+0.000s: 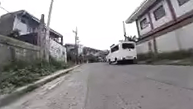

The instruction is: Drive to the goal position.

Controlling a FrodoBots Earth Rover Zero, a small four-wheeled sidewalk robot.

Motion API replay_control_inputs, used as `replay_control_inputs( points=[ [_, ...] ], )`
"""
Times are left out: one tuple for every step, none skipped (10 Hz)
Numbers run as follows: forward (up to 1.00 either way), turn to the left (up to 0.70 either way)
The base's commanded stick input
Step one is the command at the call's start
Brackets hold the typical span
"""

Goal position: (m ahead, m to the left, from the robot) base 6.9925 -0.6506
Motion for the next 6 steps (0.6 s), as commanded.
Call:
replay_control_inputs(
  points=[
    [1.00,0.00],
    [1.00,0.00],
    [1.00,0.00],
    [1.00,0.00],
    [1.00,0.00],
    [1.00,0.22]
  ],
)
